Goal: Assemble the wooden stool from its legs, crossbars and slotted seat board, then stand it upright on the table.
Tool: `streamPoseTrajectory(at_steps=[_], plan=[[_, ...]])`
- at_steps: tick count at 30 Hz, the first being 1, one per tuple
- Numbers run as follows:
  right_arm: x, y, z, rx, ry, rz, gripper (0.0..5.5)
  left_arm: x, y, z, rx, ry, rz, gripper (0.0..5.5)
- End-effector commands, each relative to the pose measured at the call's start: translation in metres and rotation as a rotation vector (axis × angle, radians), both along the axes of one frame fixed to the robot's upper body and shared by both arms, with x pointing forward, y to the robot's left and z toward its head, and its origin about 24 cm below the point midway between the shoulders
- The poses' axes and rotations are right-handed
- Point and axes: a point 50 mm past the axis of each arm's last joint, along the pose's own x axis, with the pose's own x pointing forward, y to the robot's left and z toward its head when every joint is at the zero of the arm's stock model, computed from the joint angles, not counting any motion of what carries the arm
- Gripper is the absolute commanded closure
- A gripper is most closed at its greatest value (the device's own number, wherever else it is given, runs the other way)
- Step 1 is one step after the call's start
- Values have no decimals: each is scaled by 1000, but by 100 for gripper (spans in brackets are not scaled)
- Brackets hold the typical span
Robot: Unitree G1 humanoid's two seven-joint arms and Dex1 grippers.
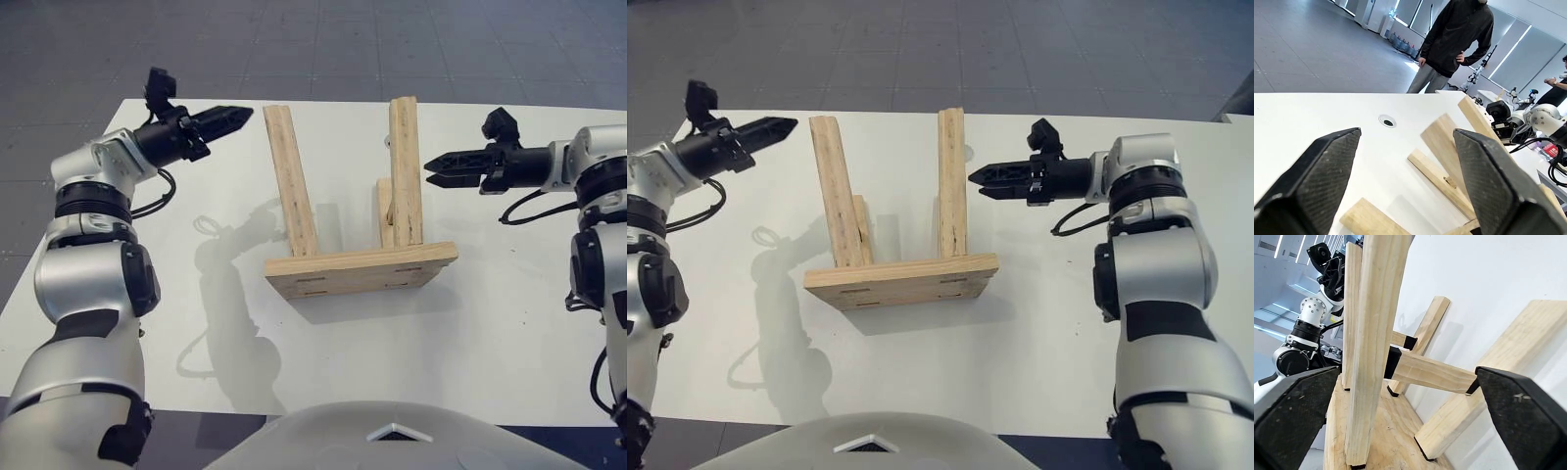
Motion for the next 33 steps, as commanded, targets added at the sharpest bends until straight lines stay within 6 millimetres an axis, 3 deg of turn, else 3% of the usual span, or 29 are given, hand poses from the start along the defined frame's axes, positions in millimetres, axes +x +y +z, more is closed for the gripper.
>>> streamPoseTrajectory(at_steps=[1, 4, 7, 10, 12, 15, 22, 33], plan=[[0, -21, -3, -60, -138, -39, 40, -8, 20, 13, 32, -49, 1, 201], [-9, -51, -10, -227, -322, 5, 40, -36, 44, -14, 220, -3, -34, 201], [-36, -81, -23, -364, -466, 142, 40, -88, 63, -52, 376, 71, -131, 201], [-69, -92, -37, -443, -522, 332, 40, -135, 57, -80, 435, 143, -237, 201], [-85, -90, -46, -457, -505, 438, 40, -152, 46, -89, 445, 157, -281, 201], [-94, -73, -57, -425, -545, 537, 40, -159, 18, -93, 426, 116, -324, 201], [-98, -38, -65, -351, -631, 564, 40, -157, -31, -88, 413, 18, -435, 201], [-96, -3, -72, -300, -648, 553, 40, -144, -52, -91, 438, -72, -399, 201]])
